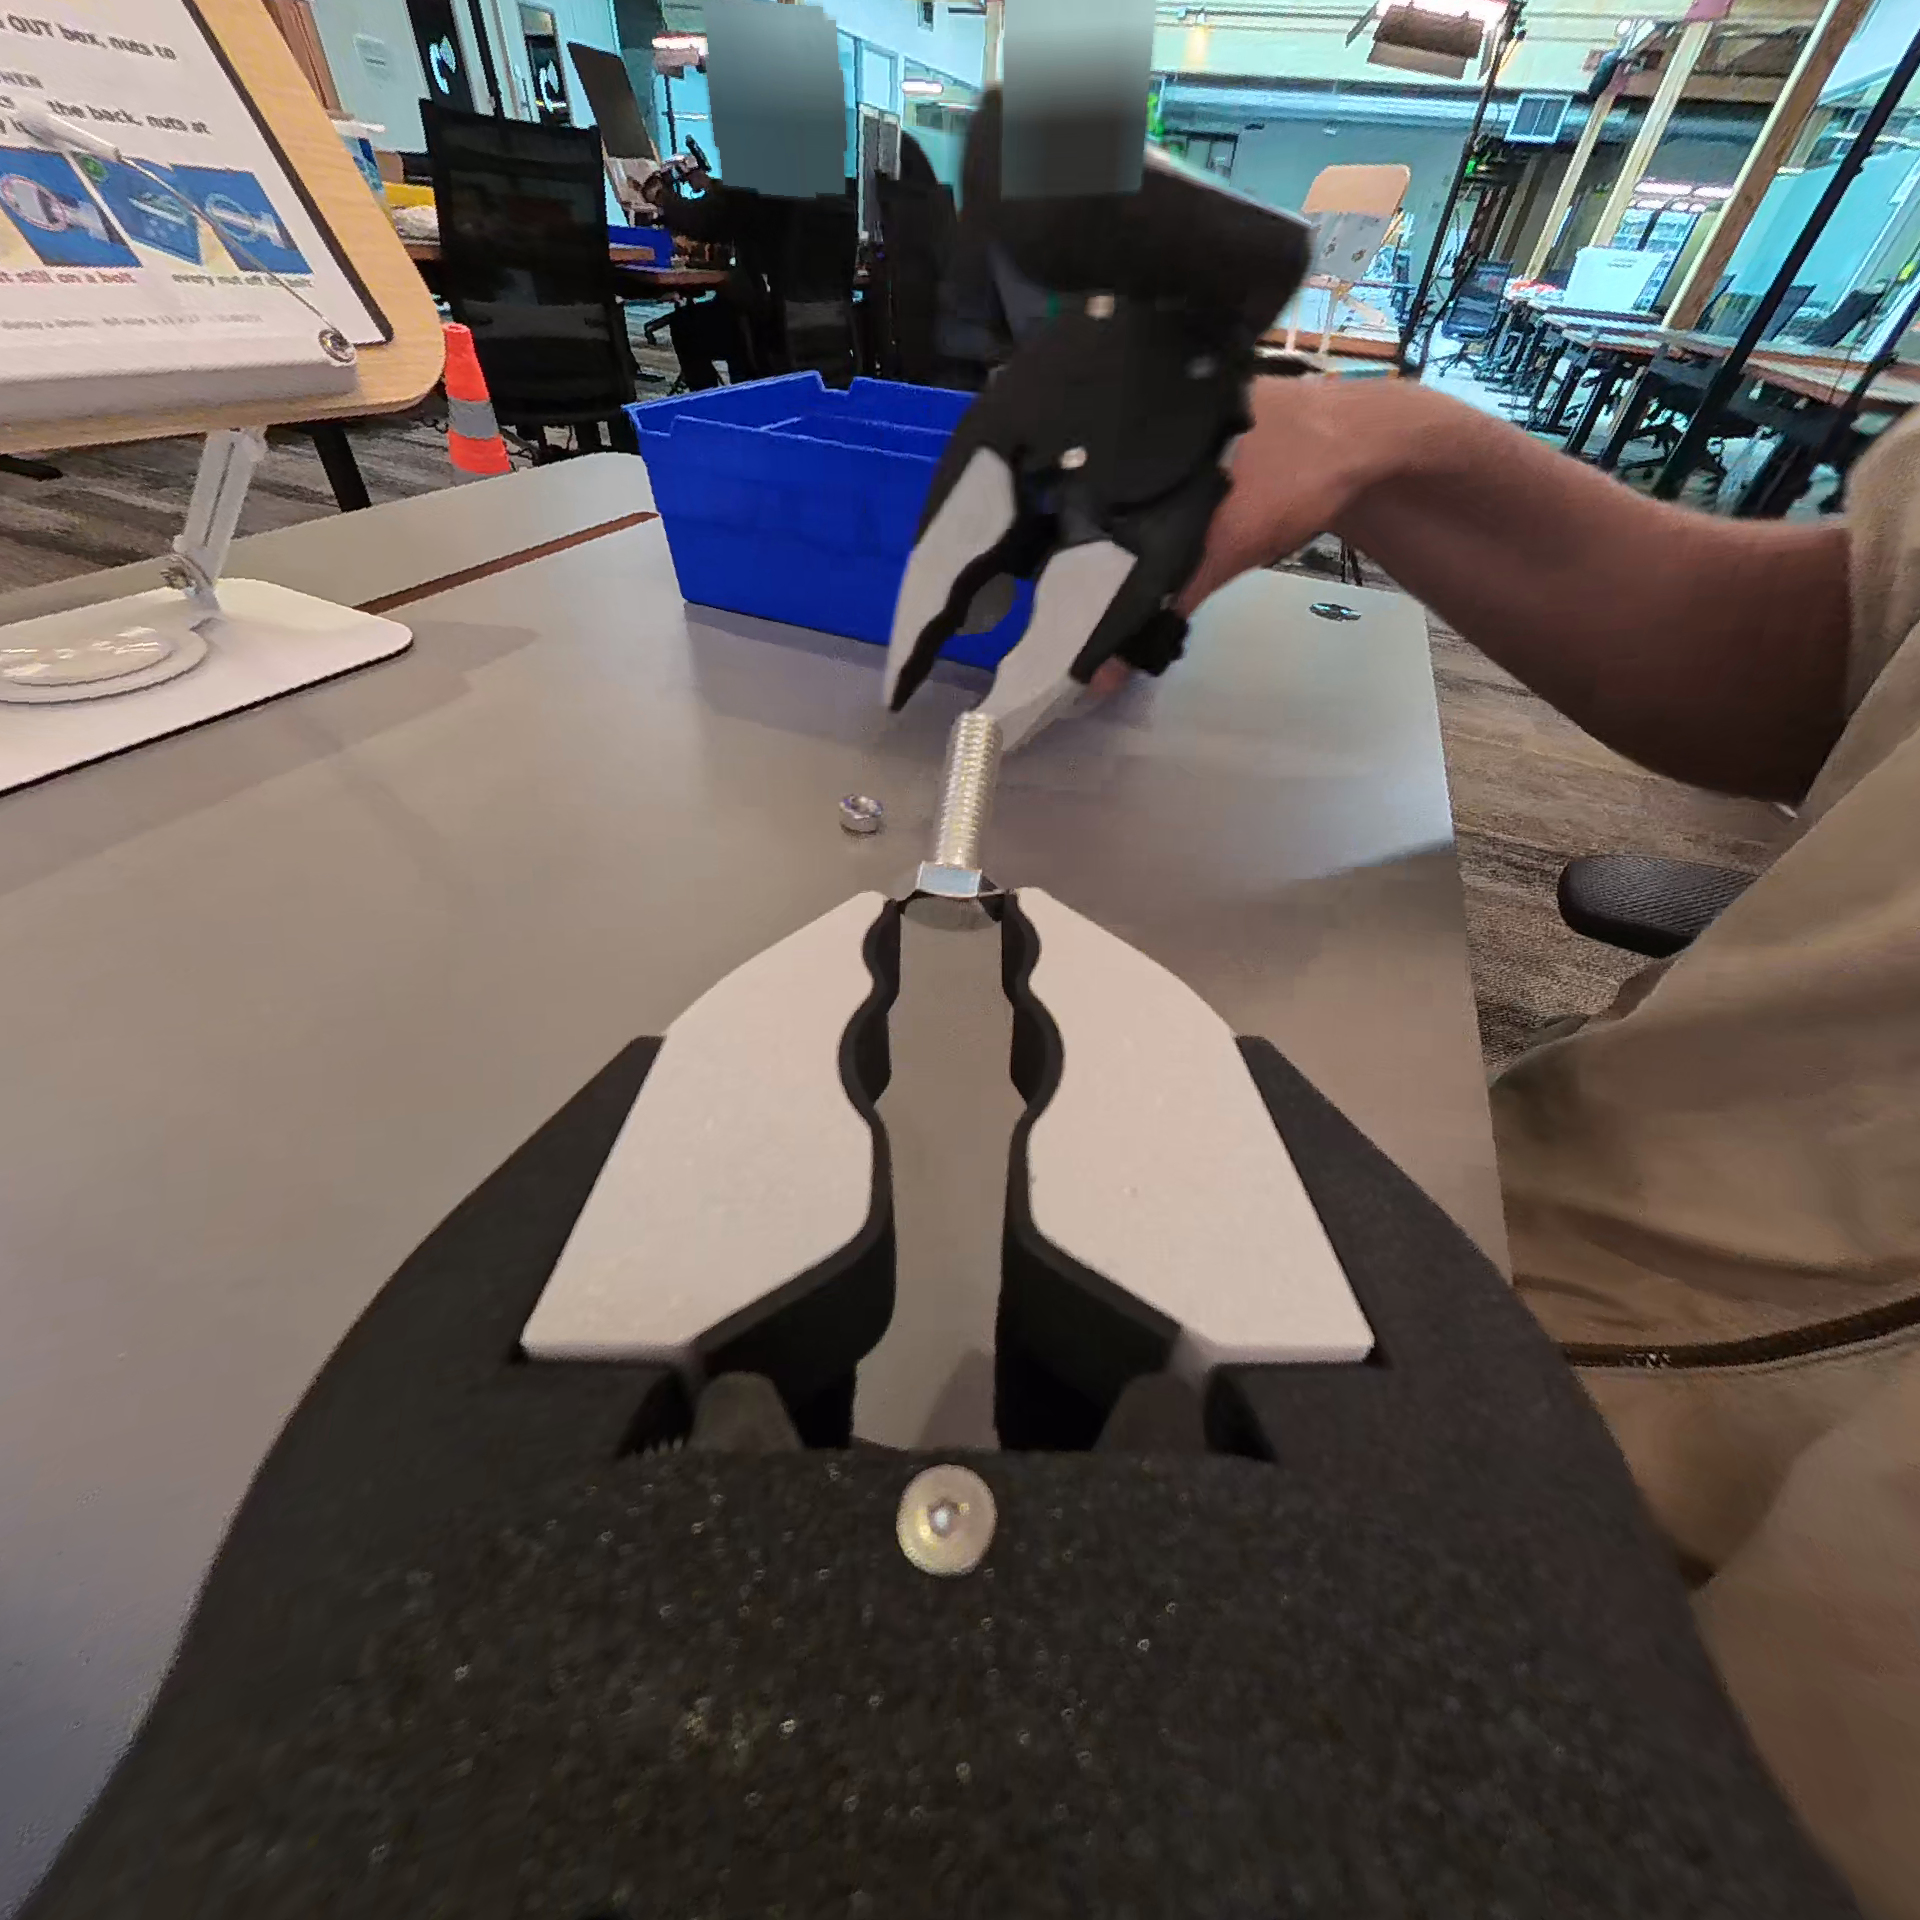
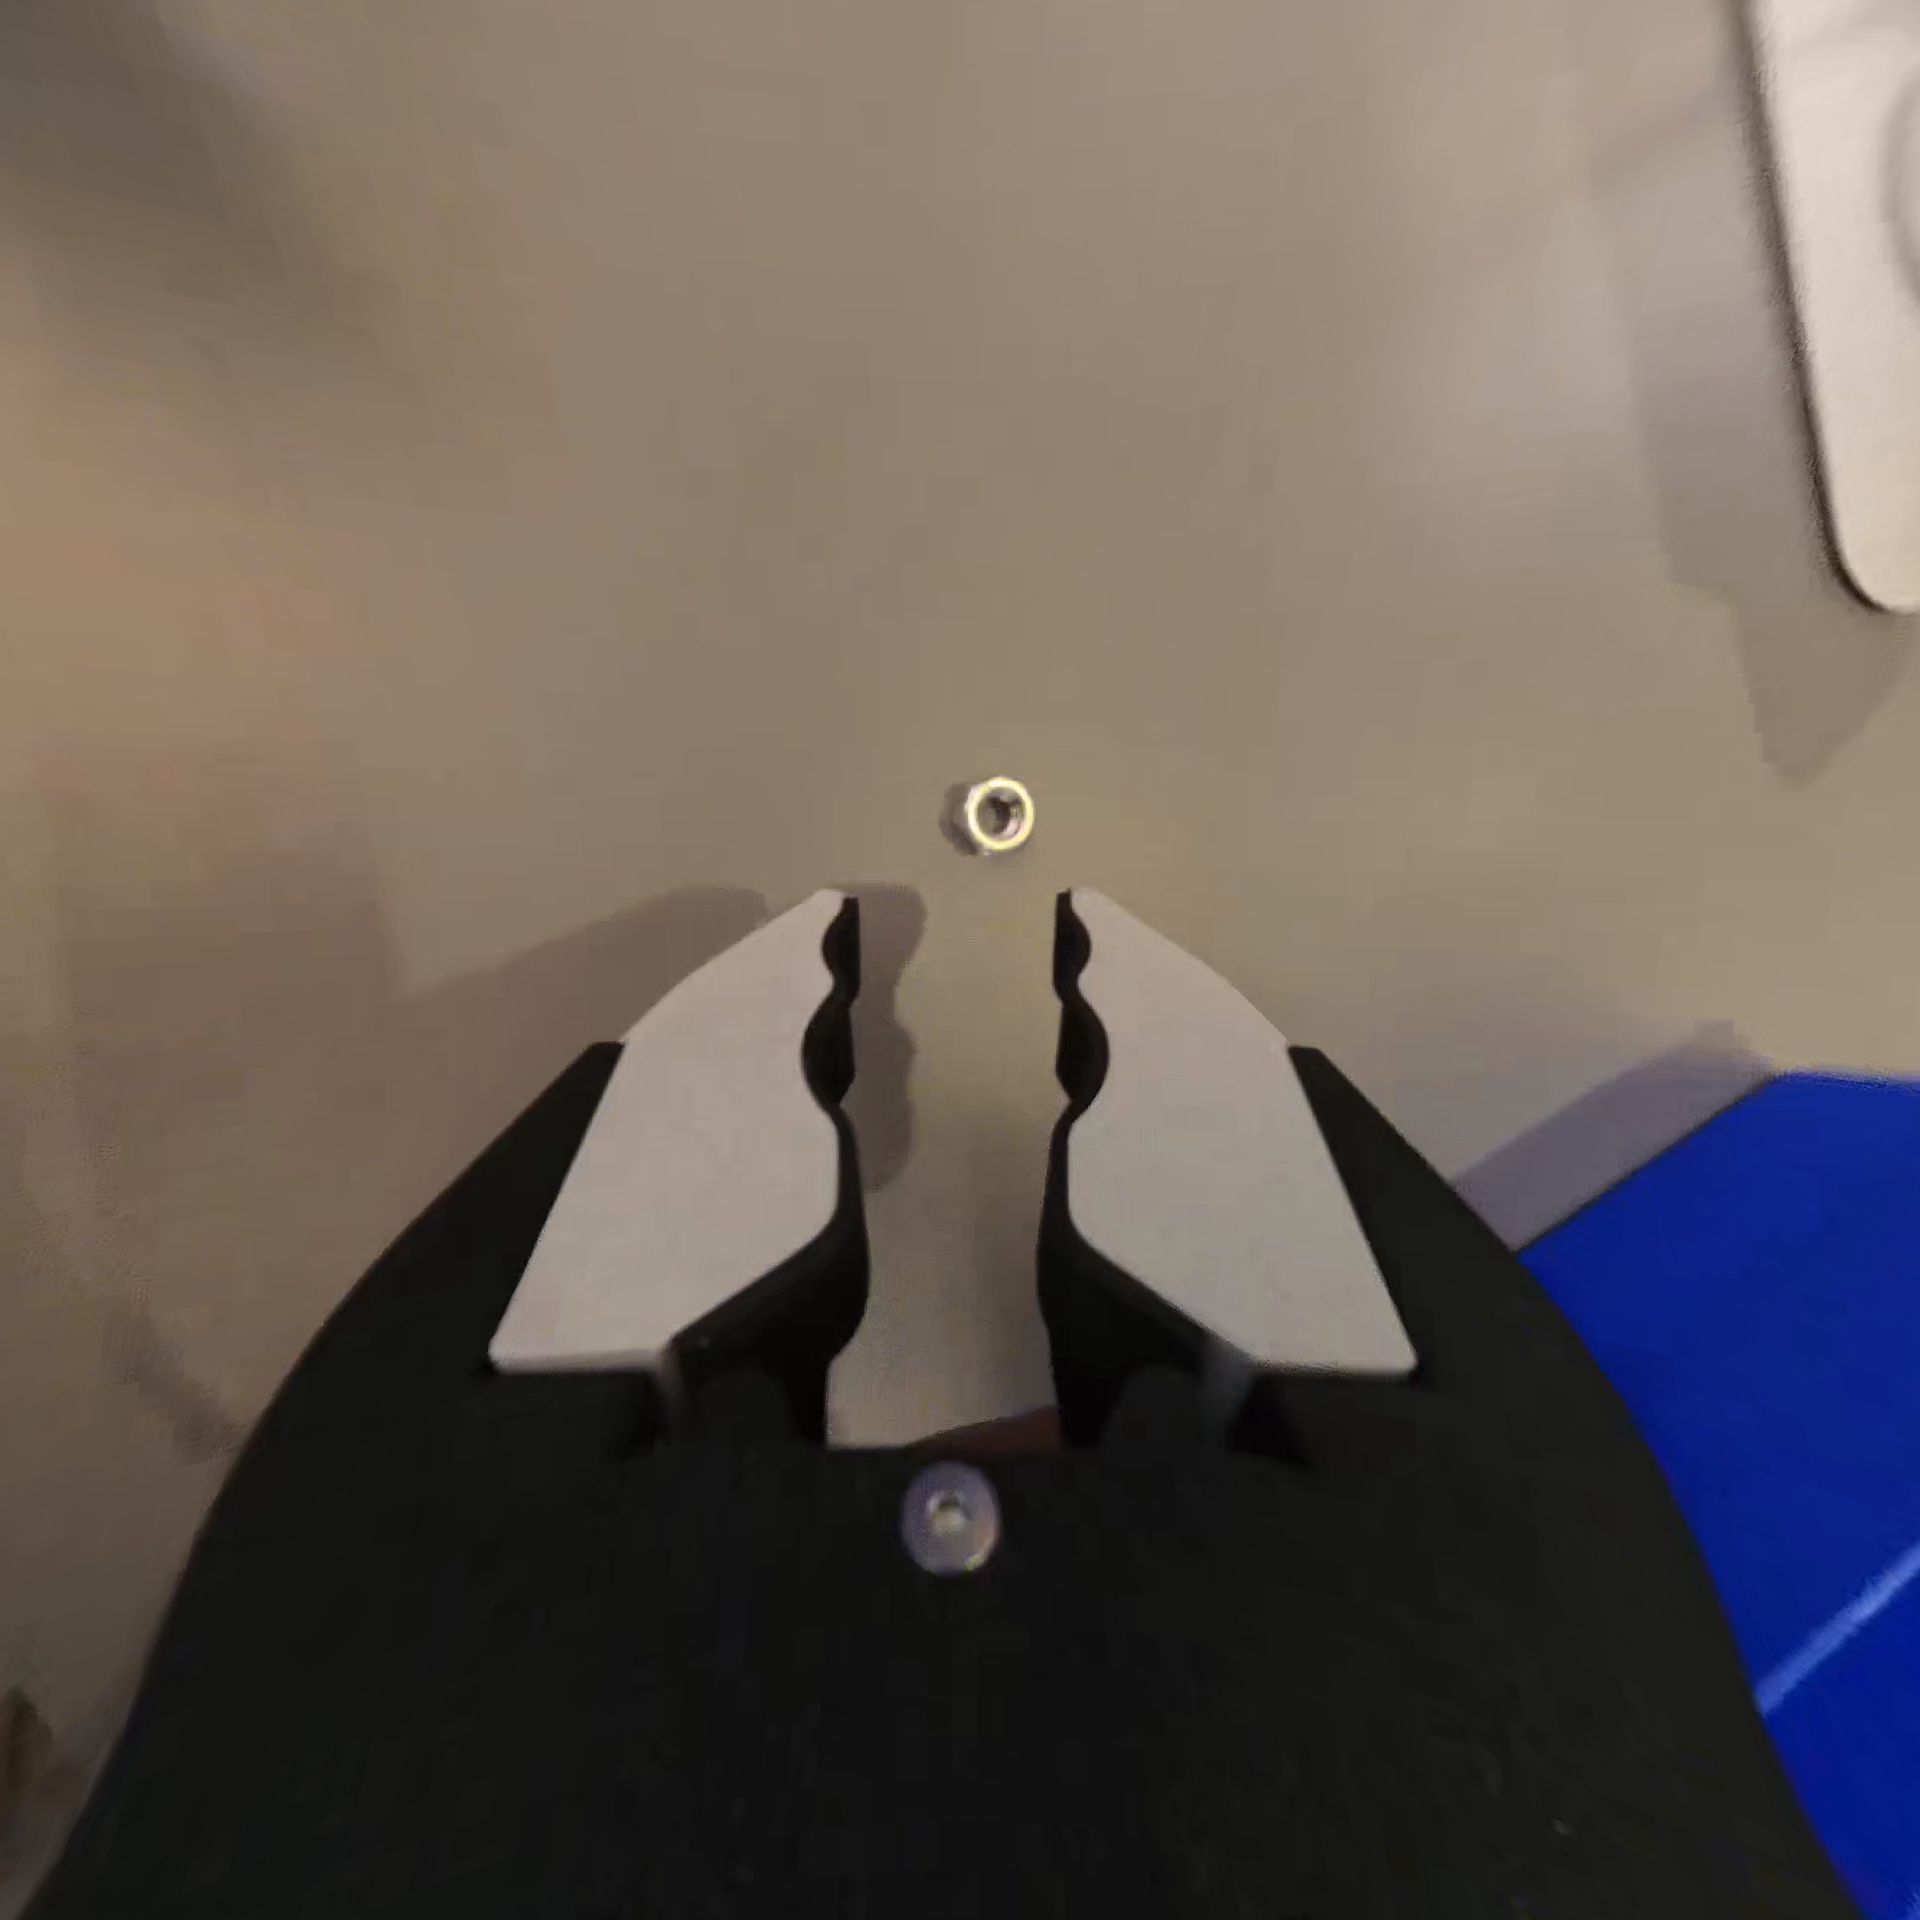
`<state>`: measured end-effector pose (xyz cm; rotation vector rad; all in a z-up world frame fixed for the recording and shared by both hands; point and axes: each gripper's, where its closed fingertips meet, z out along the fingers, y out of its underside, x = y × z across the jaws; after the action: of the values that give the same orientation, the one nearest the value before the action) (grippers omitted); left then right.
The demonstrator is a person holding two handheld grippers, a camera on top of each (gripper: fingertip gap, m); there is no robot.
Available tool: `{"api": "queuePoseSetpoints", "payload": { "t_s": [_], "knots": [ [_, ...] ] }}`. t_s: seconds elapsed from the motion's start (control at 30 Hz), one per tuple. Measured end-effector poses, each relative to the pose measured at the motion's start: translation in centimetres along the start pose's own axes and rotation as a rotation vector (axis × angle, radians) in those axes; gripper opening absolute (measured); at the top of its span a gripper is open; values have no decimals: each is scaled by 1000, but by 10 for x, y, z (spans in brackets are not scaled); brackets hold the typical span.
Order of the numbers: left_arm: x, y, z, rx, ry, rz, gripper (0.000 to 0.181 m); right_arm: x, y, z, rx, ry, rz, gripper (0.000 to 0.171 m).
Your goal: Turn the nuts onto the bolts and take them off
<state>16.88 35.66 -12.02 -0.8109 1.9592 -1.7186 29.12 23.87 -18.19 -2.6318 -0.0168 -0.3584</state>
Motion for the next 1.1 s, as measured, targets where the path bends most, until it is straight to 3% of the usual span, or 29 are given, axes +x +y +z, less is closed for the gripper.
{"api": "queuePoseSetpoints", "payload": {
  "t_s": [0.03, 0.23, 0.37, 0.57, 1.1],
  "knots": [
    [0, 0, 0, 1, -1, 0, 18, -3, 2, -6, 65, 32, 65, 34],
    [0, -3, 2, 23, 24, -32, 18, -5, 11, 5, 220, 108, 502, 43],
    [1, -4, 3, 19, 32, -27, 18, 3, 2, 25, 173, 176, 504, 46],
    [2, -4, 2, 24, 41, -35, 18, 3, -6, 42, 149, 119, 550, 40],
    [3, -4, 2, 22, 59, -47, 18, 4, -8, 49, 164, 94, 572, 34]
  ]
}}
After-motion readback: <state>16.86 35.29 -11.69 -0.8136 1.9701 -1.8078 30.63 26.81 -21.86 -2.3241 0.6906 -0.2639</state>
